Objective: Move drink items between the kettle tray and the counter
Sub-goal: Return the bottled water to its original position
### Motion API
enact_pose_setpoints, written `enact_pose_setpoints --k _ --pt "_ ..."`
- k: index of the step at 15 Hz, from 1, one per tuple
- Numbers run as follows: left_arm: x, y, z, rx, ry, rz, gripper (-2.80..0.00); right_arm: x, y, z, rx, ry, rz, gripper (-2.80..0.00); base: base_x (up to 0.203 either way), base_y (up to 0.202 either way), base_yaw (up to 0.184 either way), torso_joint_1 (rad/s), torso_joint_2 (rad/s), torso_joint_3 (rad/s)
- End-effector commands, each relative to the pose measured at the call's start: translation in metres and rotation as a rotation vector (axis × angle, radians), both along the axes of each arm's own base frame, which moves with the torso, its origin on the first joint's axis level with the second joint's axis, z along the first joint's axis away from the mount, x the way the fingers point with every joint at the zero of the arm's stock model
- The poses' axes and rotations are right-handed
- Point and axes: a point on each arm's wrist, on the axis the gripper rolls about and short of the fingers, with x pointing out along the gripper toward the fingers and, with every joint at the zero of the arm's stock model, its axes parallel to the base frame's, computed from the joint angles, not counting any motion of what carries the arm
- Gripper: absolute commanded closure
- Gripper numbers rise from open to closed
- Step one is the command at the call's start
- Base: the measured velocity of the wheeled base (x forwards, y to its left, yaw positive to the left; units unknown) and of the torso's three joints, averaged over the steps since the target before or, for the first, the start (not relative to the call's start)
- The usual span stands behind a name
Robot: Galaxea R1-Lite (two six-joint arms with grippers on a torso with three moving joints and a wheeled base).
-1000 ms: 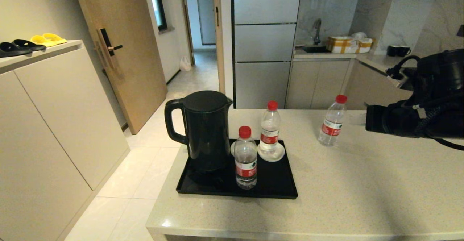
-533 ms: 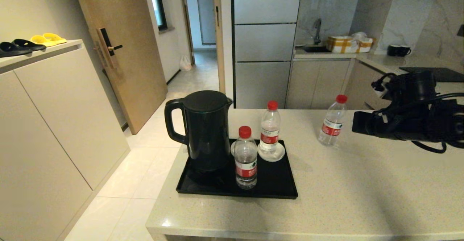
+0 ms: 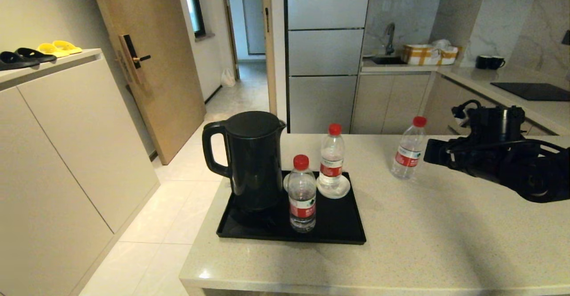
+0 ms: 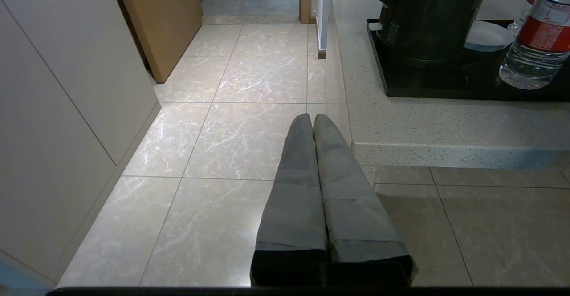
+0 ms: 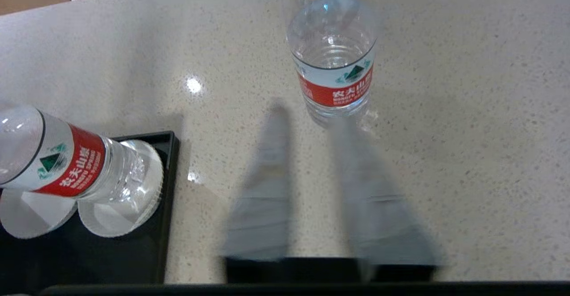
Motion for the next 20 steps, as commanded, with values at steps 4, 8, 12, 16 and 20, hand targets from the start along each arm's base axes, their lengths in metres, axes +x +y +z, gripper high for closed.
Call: enact_pose_setpoints --k 4,8,12,16,20 --pt "0.0 0.0 0.0 0.0 0.002 0.0 0.0 0.004 0.0 -0.004 0.013 0.005 0.01 -2.8 0.0 0.0 0.0 0.0 0.0 0.0" --pt "0.0 0.0 0.0 0.0 0.001 0.0 0.0 0.022 -0.001 -0.021 0.015 0.015 -0.011 -2.8 0.0 0.0 0.0 0.0 0.0 0.0" --pt "0.0 0.0 0.0 0.0 0.001 0.0 0.0 0.054 -0.017 -0.039 0.01 -0.06 -0.066 -2.8 0.0 0.0 0.0 0.0 0.0 0.0" --pt "0.0 0.0 0.0 0.0 0.001 0.0 0.0 0.077 -0.018 -0.048 0.007 -0.083 -0.08 -2.8 0.0 0.0 0.0 0.0 0.0 0.0" --pt "0.0 0.0 0.0 0.0 0.001 0.0 0.0 0.098 -0.014 -0.048 0.005 -0.07 -0.072 -2.8 0.0 0.0 0.0 0.0 0.0 0.0"
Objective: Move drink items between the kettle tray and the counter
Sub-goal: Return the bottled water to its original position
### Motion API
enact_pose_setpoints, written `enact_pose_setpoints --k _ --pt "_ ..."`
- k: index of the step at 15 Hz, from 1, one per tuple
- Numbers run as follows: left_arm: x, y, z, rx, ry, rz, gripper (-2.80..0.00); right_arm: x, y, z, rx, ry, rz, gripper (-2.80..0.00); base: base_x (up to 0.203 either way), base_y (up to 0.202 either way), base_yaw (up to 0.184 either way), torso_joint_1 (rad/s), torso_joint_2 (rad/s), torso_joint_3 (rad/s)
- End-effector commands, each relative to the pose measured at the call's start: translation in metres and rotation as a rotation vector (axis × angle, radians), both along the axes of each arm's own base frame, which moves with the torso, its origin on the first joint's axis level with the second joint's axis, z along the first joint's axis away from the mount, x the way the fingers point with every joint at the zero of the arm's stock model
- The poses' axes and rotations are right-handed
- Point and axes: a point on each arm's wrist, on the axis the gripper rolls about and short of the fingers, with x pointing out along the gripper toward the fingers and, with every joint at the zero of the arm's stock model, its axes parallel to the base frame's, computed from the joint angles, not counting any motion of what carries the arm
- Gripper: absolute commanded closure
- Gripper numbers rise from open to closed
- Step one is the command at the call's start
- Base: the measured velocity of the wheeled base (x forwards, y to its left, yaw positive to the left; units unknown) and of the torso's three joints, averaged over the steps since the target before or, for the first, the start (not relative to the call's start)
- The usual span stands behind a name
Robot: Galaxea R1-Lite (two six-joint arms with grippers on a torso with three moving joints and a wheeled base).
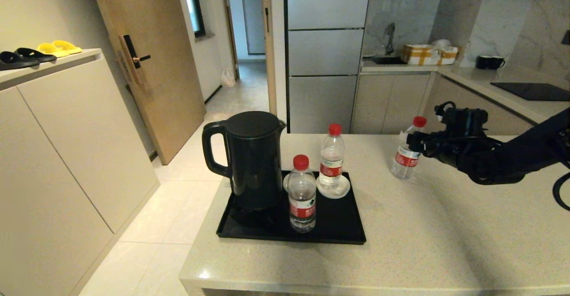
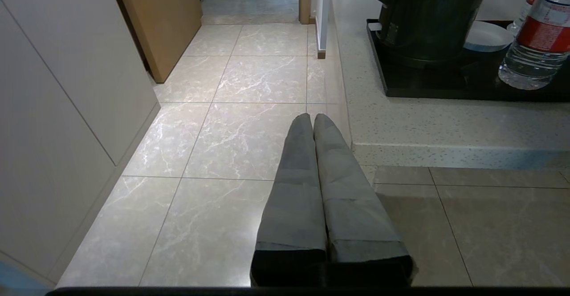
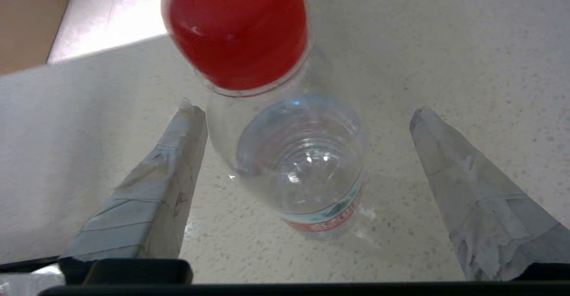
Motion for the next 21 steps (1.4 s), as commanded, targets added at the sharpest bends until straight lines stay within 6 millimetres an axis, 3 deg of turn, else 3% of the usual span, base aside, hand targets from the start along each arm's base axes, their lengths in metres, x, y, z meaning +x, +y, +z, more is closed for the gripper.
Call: enact_pose_setpoints --k 1,8,9,16,19,21 --pt "0.0 0.0 0.0 0.0 0.001 0.001 0.0 0.016 0.003 -0.01 -0.001 -0.002 0.005 -2.8 0.0 0.0 0.0 0.0 0.0 0.0" --pt "0.0 0.0 0.0 0.0 0.002 0.001 0.0 0.037 0.007 -0.025 -0.028 0.043 0.025 -2.8 0.0 0.0 0.0 0.0 0.0 0.0" --pt "0.0 0.0 0.0 0.0 -0.001 0.001 0.0 0.037 0.008 -0.025 -0.027 0.045 0.026 0.0 0.0 0.0 0.0 0.0 0.0 0.0" --pt "0.0 0.0 0.0 0.0 0.002 0.001 0.0 0.032 0.013 -0.022 -0.027 0.055 0.043 0.0 0.0 0.0 0.0 0.0 0.0 0.0" --pt "0.0 0.0 0.0 0.0 0.002 0.001 0.0 0.005 0.028 0.024 -0.013 0.031 0.091 0.0 0.0 0.0 0.0 0.0 0.0 0.0" --pt "0.0 0.0 0.0 0.0 0.001 0.001 0.0 -0.042 0.057 0.058 -0.021 0.016 0.206 0.0 0.0 0.0 0.0 0.0 0.0 0.0"
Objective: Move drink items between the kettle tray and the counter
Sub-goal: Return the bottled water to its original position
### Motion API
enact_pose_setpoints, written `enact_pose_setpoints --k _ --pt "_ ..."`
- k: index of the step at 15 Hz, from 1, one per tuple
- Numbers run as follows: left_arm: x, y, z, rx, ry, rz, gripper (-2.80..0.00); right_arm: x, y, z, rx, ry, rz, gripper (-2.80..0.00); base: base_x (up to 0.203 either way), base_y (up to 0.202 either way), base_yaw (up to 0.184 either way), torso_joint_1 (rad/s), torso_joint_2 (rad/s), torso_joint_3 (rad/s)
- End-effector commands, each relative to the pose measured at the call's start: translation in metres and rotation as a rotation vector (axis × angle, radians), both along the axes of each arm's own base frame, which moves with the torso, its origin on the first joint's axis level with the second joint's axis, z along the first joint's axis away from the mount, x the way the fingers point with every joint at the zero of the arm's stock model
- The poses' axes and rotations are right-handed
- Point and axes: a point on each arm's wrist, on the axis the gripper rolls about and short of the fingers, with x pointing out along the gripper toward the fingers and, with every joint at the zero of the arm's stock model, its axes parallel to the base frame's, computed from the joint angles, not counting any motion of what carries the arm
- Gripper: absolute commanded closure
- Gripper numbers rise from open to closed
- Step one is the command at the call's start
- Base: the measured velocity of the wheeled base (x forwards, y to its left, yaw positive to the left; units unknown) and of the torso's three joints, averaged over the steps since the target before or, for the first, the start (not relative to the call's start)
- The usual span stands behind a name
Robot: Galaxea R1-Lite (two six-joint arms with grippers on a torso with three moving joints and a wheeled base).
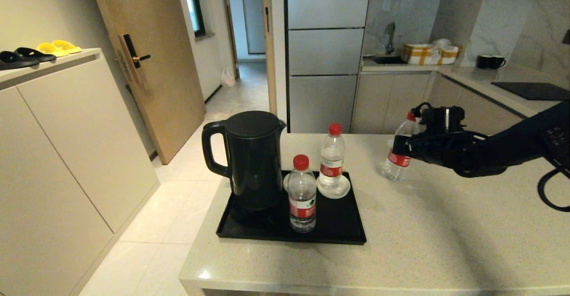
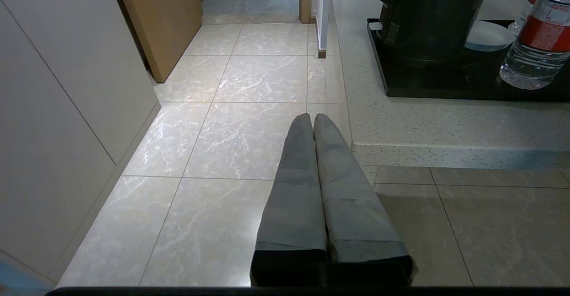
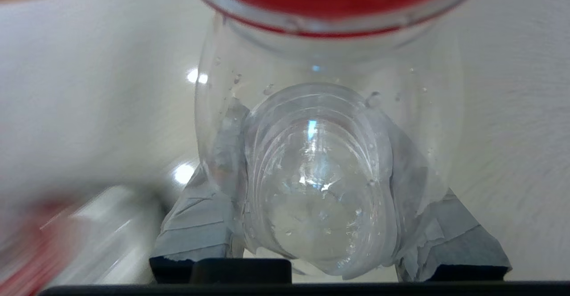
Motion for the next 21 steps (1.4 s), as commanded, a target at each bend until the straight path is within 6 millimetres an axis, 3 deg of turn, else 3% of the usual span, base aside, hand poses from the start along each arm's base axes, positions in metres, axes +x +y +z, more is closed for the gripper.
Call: enact_pose_setpoints --k 1,3,5,8,10,16,21 --pt "0.0 0.0 0.0 0.0 0.001 0.001 0.0 -0.064 0.032 0.059 -0.024 -0.086 0.138 0.0 0.0 0.0 0.0 0.0 0.0 0.0" --pt "0.0 0.0 0.0 0.0 0.001 0.001 0.0 -0.121 0.067 0.075 -0.102 -0.131 0.3 0.0 0.0 0.0 0.0 0.0 0.0 0.0" --pt "0.0 0.0 0.0 0.0 0.001 0.001 0.0 -0.161 0.098 0.079 -0.188 -0.17 0.382 0.0 0.0 0.0 0.0 0.0 0.0 0.0" --pt "0.0 0.0 0.0 0.0 0.001 0.001 0.0 -0.188 0.115 0.073 -0.291 -0.178 0.423 0.0 0.0 0.0 0.0 0.0 0.0 0.0" --pt "0.0 0.0 0.0 0.0 0.002 0.001 0.0 -0.182 0.122 0.058 -0.296 -0.139 0.436 0.0 0.0 0.0 0.0 0.0 0.0 0.0" --pt "0.0 0.0 0.0 0.0 0.001 0.001 0.0 -0.134 0.156 -0.013 -0.165 -0.124 0.397 0.0 0.0 0.0 0.0 0.0 0.0 0.0" --pt "0.0 0.0 0.0 0.0 0.002 0.001 0.0 -0.11 0.171 -0.041 -0.037 -0.059 0.337 0.0 0.0 0.0 0.0 0.0 0.0 0.0"
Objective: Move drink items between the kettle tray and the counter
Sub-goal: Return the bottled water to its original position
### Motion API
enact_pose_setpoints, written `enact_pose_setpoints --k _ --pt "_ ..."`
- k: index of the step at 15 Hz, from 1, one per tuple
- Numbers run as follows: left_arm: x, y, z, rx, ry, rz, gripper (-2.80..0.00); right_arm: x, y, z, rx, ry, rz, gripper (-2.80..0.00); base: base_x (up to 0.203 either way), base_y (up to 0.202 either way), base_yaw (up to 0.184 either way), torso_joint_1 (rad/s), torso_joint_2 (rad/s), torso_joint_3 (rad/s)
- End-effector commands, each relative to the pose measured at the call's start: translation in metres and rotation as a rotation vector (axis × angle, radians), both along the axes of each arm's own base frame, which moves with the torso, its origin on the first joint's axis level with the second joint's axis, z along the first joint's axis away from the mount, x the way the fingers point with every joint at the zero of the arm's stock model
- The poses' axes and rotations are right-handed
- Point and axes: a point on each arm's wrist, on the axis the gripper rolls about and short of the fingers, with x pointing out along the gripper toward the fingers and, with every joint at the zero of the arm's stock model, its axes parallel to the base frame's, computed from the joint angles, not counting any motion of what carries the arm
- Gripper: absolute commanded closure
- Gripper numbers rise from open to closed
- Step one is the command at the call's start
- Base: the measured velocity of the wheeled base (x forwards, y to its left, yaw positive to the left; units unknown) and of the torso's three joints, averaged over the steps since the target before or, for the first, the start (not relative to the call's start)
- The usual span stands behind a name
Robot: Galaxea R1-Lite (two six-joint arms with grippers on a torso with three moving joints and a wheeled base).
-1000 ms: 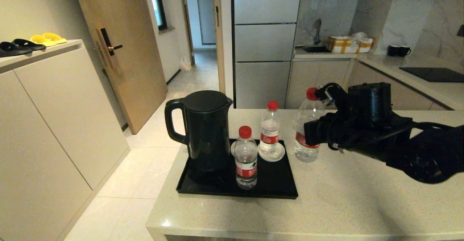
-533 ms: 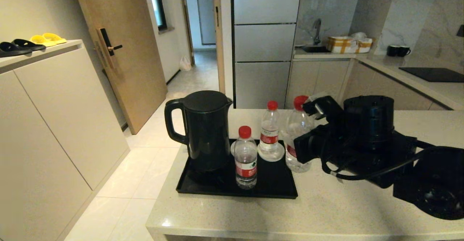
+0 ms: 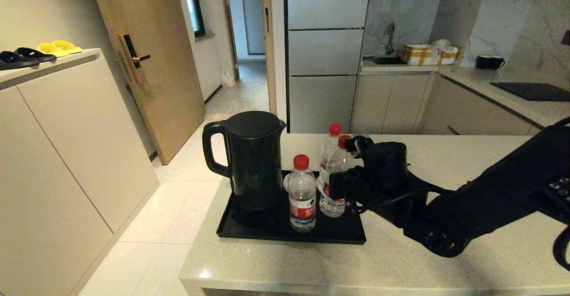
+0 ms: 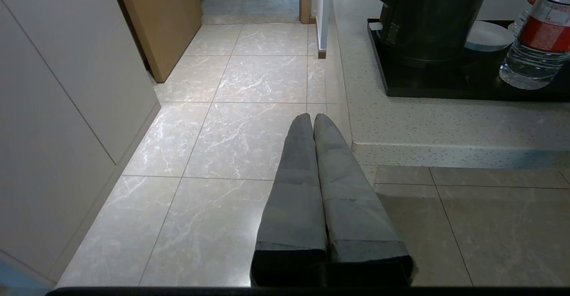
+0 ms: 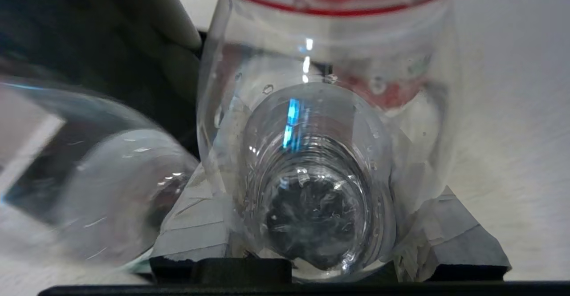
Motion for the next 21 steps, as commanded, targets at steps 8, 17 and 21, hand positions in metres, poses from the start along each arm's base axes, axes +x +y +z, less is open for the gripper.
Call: enact_pose_setpoints --k 8,17,21 --pt "0.0 0.0 0.0 0.001 0.001 0.0 0.0 0.007 0.005 -0.037 -0.047 0.067 -0.003 0.0 0.0 0.0 0.0 0.0 0.0 0.0" --pt "0.0 0.0 0.0 0.001 0.001 0.0 0.0 -0.005 -0.003 -0.003 -0.03 0.041 0.007 -2.8 0.0 0.0 0.0 0.0 0.0 0.0" --pt "0.0 0.0 0.0 0.001 0.002 0.0 0.0 -0.023 -0.013 0.034 -0.004 0.036 0.056 -2.8 0.0 0.0 0.0 0.0 0.0 0.0"
